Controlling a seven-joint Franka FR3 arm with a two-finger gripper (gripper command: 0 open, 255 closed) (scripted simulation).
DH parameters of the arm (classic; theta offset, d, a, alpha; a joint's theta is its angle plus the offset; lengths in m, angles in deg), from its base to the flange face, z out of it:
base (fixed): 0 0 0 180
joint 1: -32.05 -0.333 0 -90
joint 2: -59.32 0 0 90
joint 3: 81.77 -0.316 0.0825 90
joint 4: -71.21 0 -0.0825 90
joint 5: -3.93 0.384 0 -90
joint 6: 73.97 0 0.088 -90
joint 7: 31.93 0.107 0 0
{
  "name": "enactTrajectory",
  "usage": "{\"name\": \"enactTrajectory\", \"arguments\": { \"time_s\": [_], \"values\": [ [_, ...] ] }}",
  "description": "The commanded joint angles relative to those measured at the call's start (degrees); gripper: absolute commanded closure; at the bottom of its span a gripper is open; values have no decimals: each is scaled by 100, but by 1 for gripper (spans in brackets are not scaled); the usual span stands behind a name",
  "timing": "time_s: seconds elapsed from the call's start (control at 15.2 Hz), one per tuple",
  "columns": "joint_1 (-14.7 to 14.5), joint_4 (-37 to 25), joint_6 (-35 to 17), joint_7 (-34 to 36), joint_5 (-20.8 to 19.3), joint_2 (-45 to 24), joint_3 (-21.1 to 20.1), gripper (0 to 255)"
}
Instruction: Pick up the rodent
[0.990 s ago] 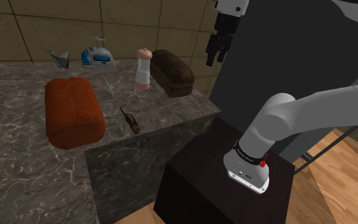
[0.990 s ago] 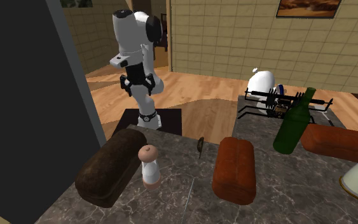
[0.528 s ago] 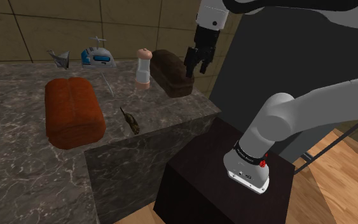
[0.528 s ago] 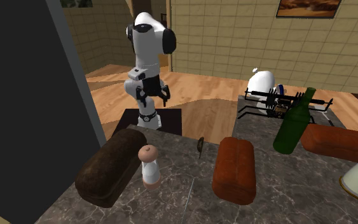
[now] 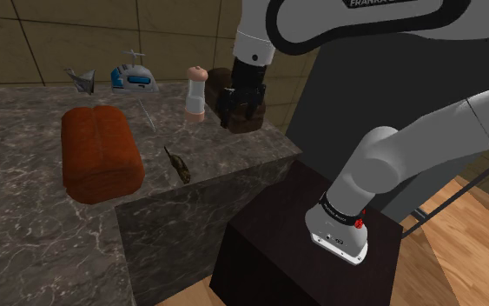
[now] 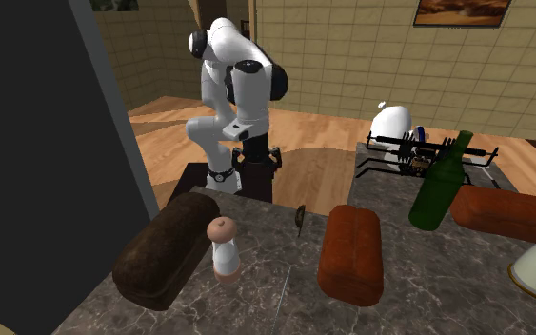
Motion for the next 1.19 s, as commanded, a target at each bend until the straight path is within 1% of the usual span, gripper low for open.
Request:
{"name": "enactTrajectory", "arguments": {
  "time_s": [0.0, 0.2, 0.33, 0.53, 0.66, 0.73, 1.12],
  "values": [
    [13, -107, -374, 297, 34, -382, -277, 0],
    [66, -298, -865, 750, -21, -945, -670, 0],
    [122, -465, -1177, 1086, -139, -1357, -930, 0],
    [222, -774, -1608, 1666, -470, -2033, -1305, 0],
    [285, -1020, -1859, 2115, -811, -2526, -1532, 0],
    [296, -1118, -1940, 2292, -962, -2714, -1600, 0],
    [295, -901, -2421, 2459, -1195, -3034, -1640, 0]
  ]
}}
